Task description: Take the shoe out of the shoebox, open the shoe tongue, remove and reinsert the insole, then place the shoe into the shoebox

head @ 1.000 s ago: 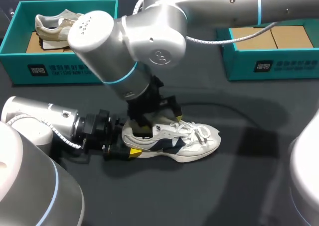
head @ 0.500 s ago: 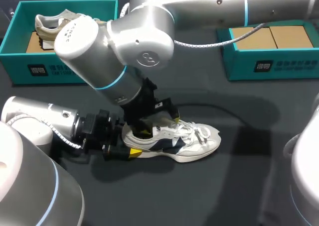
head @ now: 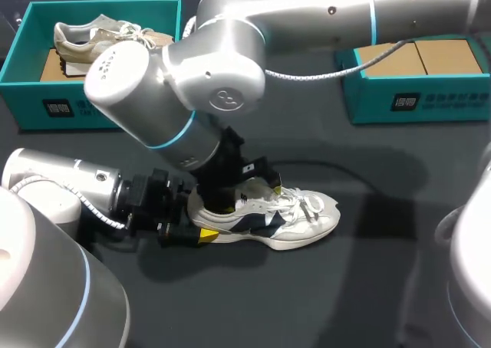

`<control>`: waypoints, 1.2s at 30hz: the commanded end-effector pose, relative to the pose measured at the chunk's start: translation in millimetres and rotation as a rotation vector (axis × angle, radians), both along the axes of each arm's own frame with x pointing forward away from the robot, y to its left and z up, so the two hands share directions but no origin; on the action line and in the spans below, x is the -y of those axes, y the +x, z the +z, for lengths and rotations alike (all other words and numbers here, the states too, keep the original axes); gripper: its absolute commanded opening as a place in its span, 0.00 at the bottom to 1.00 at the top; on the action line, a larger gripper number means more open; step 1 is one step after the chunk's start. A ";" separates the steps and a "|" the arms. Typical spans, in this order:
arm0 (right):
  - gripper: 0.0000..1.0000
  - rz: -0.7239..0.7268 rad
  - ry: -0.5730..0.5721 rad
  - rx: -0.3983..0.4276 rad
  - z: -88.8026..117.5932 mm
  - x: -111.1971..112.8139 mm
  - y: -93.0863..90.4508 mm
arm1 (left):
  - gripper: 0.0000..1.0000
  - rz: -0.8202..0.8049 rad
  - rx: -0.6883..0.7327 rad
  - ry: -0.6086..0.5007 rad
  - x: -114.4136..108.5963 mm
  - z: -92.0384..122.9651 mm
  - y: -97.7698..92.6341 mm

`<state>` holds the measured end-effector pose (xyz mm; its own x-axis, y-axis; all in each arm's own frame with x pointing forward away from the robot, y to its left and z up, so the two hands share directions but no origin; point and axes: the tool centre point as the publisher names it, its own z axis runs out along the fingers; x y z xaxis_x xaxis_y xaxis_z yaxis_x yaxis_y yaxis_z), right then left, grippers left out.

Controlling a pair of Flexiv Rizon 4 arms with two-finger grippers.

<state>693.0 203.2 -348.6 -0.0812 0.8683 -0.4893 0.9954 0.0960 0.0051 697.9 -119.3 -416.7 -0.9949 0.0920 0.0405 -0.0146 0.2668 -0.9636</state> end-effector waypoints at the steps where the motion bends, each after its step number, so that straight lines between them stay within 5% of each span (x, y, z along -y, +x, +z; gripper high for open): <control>1: 0.89 -0.167 0.010 0.109 5.0 5.3 -6.6 | 0.00 0.003 0.002 0.002 0.2 -2.1 1.1; 6: 0.49 -0.173 0.004 0.114 8.6 10.1 -5.9 | 0.00 0.003 0.002 0.002 0.2 -2.1 1.1; 26: 0.41 -0.282 0.033 0.097 22.1 17.0 -9.5 | 0.00 0.003 0.002 0.002 0.2 -2.1 1.1; 36: 0.18 -0.334 0.125 0.071 30.2 31.5 -7.9 | 0.00 0.003 0.002 0.002 0.2 -2.1 1.1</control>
